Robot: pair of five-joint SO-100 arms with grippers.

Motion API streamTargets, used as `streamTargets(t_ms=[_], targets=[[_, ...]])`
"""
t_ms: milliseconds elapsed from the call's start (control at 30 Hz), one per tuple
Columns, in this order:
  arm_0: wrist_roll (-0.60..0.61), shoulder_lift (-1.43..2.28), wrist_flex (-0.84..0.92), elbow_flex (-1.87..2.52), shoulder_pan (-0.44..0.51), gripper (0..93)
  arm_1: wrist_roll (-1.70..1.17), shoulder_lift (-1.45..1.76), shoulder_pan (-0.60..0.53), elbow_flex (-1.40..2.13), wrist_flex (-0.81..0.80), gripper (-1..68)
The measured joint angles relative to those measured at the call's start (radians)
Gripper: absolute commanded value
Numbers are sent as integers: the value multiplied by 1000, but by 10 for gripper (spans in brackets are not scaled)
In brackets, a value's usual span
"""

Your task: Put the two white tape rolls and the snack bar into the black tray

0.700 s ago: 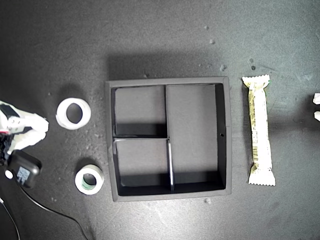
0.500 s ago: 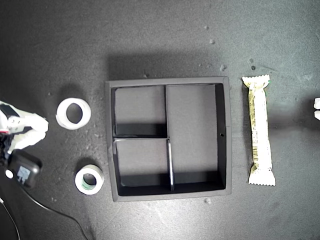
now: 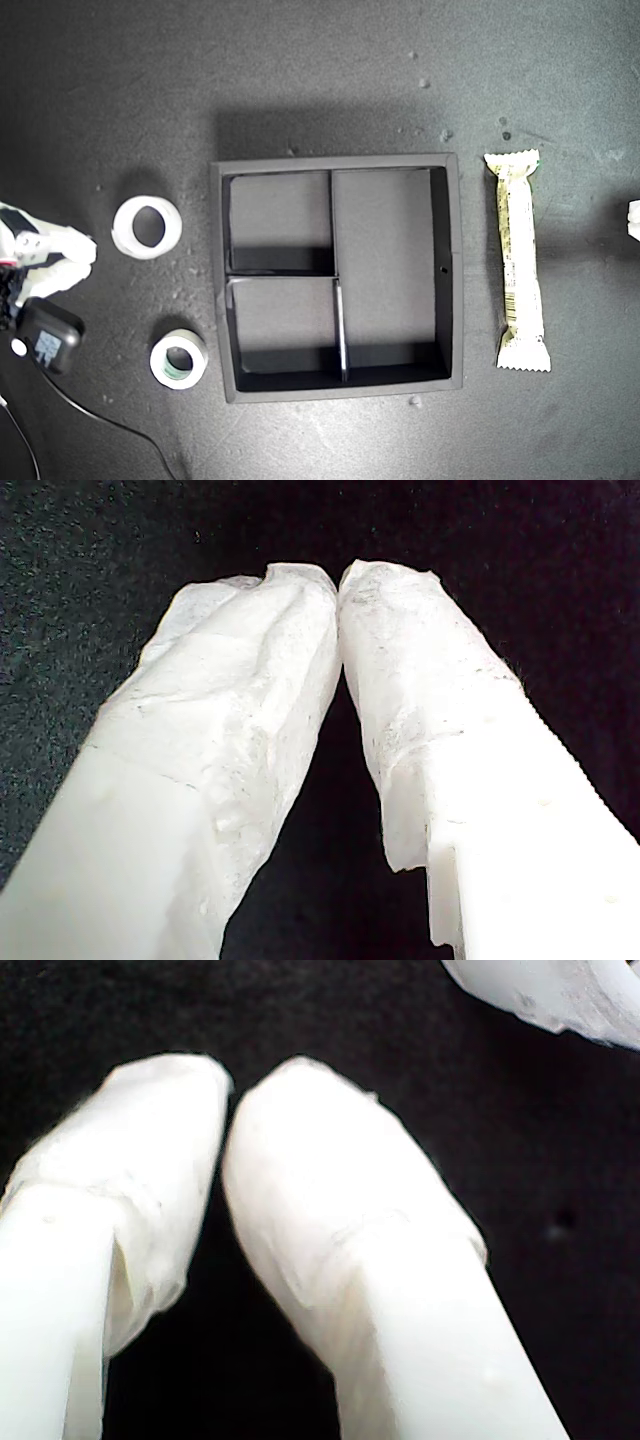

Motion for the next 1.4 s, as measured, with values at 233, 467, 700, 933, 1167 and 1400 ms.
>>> streamTargets(t_ms=[233, 467, 700, 933, 1167, 1400], targets=[[0, 0, -34, 0, -23, 30, 0, 0, 40, 0, -57, -4], [-100, 0, -71, 0, -87, 1, 0, 0, 95, 0, -204, -5], [-207, 0, -67, 0, -72, 0, 0, 0, 115, 0, -302, -5], [-288, 0, -46, 0, -55, 0, 15, 0, 109, 0, -370, -5], [-299, 0, -41, 0, -26, 0, 15, 0, 109, 0, -459, -5], [-347, 0, 31, -71, 35, 40, 0, 0, 126, 0, -492, -5]])
